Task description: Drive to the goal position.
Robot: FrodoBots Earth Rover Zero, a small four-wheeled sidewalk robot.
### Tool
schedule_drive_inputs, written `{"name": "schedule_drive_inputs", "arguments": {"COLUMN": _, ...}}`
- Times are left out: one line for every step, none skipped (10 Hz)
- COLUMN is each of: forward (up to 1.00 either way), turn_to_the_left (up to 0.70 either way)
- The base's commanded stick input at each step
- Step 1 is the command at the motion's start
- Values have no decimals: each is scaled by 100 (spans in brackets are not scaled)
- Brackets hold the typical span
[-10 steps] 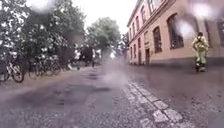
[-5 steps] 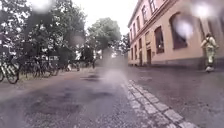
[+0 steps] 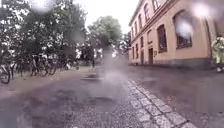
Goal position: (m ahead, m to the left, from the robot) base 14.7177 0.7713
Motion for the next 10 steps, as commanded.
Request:
{"name": "schedule_drive_inputs", "arguments": {"forward": 70, "turn_to_the_left": 0}}
{"name": "schedule_drive_inputs", "arguments": {"forward": 70, "turn_to_the_left": 0}}
{"name": "schedule_drive_inputs", "arguments": {"forward": 70, "turn_to_the_left": 0}}
{"name": "schedule_drive_inputs", "arguments": {"forward": 70, "turn_to_the_left": 0}}
{"name": "schedule_drive_inputs", "arguments": {"forward": 70, "turn_to_the_left": 0}}
{"name": "schedule_drive_inputs", "arguments": {"forward": 70, "turn_to_the_left": 0}}
{"name": "schedule_drive_inputs", "arguments": {"forward": 70, "turn_to_the_left": 0}}
{"name": "schedule_drive_inputs", "arguments": {"forward": 70, "turn_to_the_left": 0}}
{"name": "schedule_drive_inputs", "arguments": {"forward": 70, "turn_to_the_left": 0}}
{"name": "schedule_drive_inputs", "arguments": {"forward": 70, "turn_to_the_left": 0}}
